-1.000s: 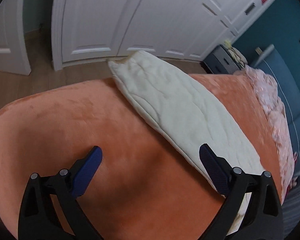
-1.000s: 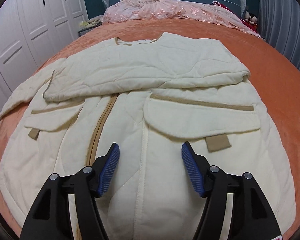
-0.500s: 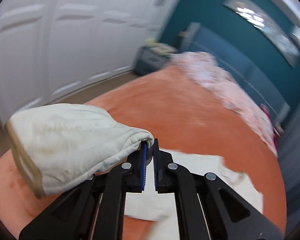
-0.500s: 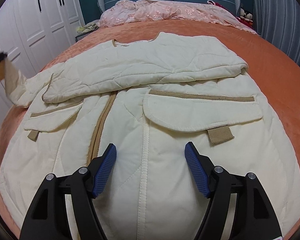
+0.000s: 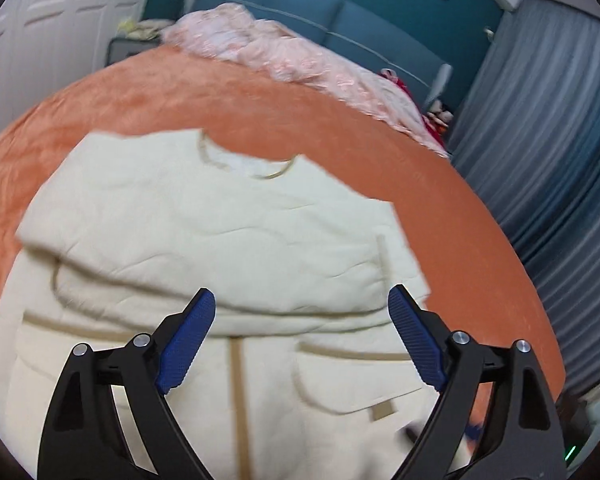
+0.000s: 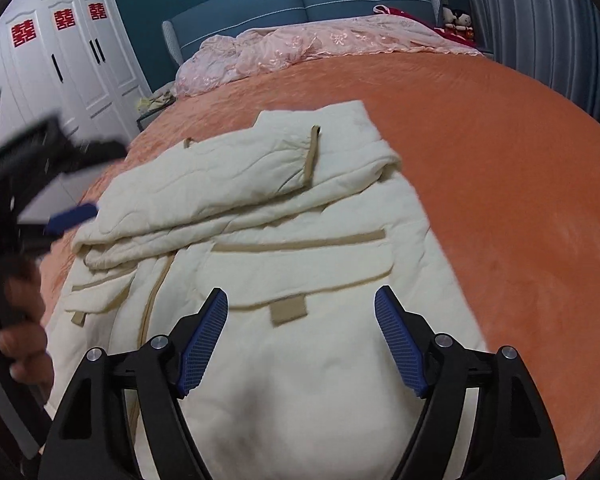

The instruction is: Fold large clothes

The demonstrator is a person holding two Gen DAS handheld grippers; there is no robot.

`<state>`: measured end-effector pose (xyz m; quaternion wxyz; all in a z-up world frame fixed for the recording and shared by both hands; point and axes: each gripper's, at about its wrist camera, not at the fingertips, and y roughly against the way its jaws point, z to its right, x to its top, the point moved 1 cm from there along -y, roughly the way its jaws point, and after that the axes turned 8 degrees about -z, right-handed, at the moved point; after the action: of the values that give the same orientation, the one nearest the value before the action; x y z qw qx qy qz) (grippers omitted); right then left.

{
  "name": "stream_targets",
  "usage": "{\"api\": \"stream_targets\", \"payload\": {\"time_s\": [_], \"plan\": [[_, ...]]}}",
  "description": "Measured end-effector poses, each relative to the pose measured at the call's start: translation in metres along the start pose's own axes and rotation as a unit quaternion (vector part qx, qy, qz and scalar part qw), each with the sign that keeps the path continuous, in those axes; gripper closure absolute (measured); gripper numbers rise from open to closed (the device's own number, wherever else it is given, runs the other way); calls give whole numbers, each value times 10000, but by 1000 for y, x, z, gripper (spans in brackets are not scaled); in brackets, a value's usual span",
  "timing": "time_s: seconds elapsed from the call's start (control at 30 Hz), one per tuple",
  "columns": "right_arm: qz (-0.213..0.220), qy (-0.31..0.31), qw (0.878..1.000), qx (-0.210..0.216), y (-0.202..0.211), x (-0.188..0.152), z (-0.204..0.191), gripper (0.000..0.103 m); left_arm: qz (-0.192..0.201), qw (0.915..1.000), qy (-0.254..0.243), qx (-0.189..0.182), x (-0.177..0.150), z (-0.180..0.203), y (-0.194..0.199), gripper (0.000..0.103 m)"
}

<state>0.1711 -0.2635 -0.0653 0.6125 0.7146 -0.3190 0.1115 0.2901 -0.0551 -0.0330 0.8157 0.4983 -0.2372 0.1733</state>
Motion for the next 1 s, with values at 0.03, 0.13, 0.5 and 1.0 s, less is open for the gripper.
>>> {"api": "stream_targets", "payload": {"time_s": [0.03,0.13,0.5,1.0], "plan": [[55,-47,10000,4,-1,11,5,29,-13,9997,211,149,1,-18,2,17],[222,-269,9994,77,-11,45,15,29,-39,9934,1062,423,10,-80,2,17],[-386,-1048,9933,300,-109,109,0,29,38,9488,3155,136,26,-218,-9,18],[-496,-679,9963,182,-104,83,9,98,-144,9700,2086,1240,19,-206,-27,94]]}}
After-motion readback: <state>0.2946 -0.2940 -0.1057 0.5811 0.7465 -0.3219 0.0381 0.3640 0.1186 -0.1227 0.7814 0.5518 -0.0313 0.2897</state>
